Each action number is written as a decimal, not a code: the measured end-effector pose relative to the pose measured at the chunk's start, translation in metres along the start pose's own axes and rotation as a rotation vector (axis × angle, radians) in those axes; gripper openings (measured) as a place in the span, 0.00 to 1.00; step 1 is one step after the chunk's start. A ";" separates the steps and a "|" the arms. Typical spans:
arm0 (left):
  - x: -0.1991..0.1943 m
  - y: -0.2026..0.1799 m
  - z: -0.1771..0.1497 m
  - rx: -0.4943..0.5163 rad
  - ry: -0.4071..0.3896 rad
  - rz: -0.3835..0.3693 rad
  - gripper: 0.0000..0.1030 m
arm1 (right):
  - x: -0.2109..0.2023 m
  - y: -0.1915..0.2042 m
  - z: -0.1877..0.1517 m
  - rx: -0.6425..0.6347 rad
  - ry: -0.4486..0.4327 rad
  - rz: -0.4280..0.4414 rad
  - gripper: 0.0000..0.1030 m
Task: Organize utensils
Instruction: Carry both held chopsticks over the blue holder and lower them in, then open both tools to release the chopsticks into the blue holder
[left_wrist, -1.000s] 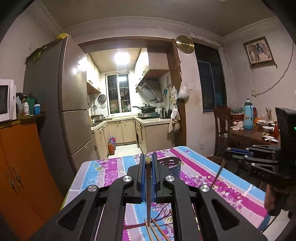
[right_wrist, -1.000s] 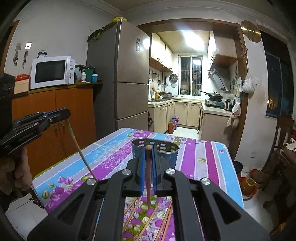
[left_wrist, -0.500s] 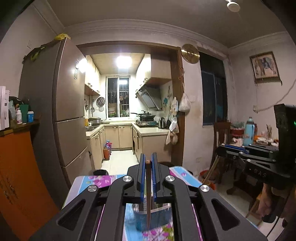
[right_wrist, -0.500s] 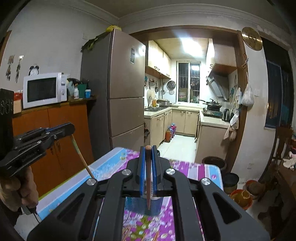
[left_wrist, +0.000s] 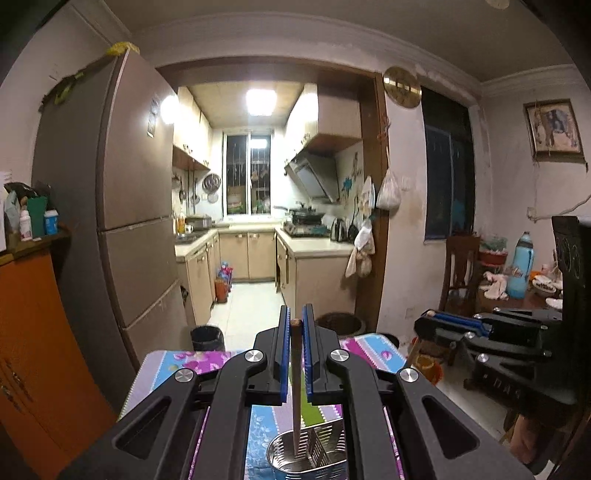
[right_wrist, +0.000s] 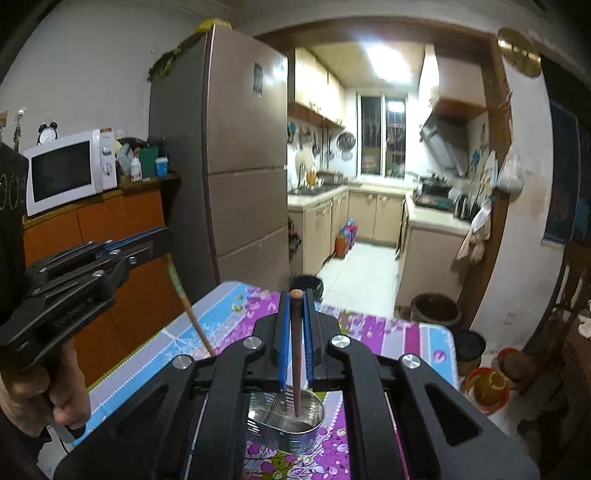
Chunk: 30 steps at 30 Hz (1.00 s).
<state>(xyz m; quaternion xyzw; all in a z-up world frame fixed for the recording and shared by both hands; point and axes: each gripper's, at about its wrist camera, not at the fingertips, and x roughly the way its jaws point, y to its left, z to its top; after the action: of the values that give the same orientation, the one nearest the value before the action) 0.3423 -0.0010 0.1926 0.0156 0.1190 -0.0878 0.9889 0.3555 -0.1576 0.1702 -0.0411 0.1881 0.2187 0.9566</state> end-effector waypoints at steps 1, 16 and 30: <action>0.008 0.000 -0.003 0.002 0.014 0.001 0.08 | 0.005 -0.001 -0.002 0.003 0.012 0.003 0.05; 0.077 0.004 -0.029 -0.002 0.154 0.019 0.08 | 0.063 -0.020 -0.024 0.062 0.129 0.050 0.05; 0.123 0.025 -0.036 -0.053 0.222 0.053 0.23 | 0.092 -0.039 -0.031 0.108 0.147 0.060 0.38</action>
<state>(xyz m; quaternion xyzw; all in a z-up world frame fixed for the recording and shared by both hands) 0.4562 0.0041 0.1284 0.0021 0.2296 -0.0563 0.9717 0.4387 -0.1601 0.1063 0.0000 0.2706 0.2332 0.9340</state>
